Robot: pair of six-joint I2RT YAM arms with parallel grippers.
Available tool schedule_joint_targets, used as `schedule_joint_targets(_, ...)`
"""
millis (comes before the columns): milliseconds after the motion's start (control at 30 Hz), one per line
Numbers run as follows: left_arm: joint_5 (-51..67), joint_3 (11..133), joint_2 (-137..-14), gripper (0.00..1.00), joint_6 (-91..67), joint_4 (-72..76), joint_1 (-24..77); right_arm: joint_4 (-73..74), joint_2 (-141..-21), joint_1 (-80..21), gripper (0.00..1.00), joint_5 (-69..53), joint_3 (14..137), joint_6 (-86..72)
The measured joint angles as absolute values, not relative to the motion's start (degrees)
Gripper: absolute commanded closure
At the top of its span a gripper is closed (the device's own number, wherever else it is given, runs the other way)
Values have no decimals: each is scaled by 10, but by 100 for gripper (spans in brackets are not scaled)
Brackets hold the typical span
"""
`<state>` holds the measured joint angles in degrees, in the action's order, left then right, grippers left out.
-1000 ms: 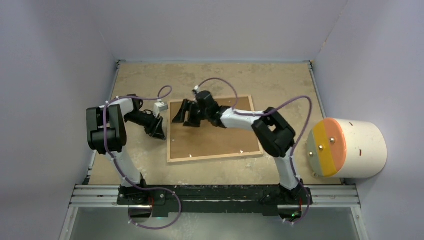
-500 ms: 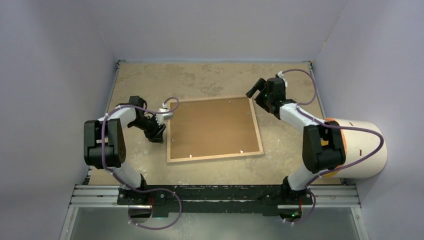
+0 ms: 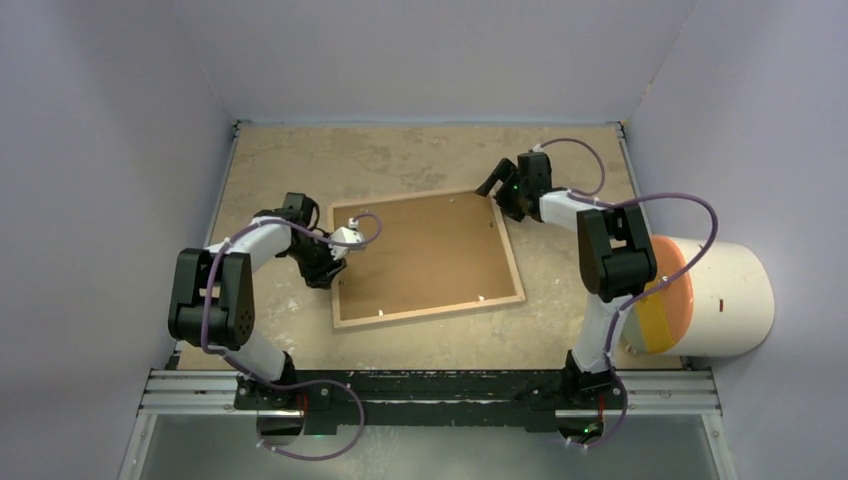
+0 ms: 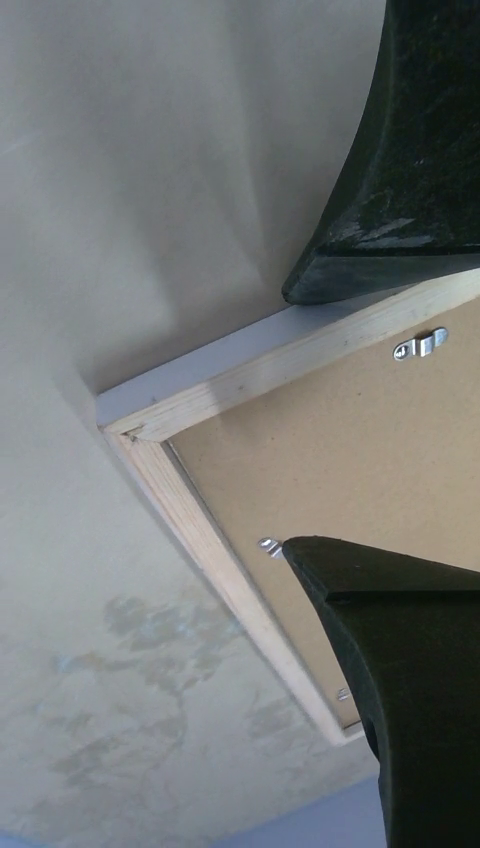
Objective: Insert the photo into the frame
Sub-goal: Adjust the photo frame at the center of the board.
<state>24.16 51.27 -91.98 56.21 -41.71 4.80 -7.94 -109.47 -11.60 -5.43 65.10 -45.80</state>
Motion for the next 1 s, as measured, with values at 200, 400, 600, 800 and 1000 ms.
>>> schedule_joint_targets(200,174,518,-919,46,537,-430,112,-73,-1220,-151,7,-77,823,-456)
schedule_joint_targets(400,181,526,-920,33,504,-511,208,-14,-1316,-183,1,-34,1003,-414)
schedule_joint_targets(600,242,531,-916,27,559,-585,229,69,-1259,-195,1,18,1002,-406)
schedule_joint_targets(800,240,636,-903,31,632,-670,137,103,-1094,-176,1,51,905,-399)
schedule_joint_targets(1000,229,827,-987,40,590,-609,8,78,-879,-159,1,20,657,-406)
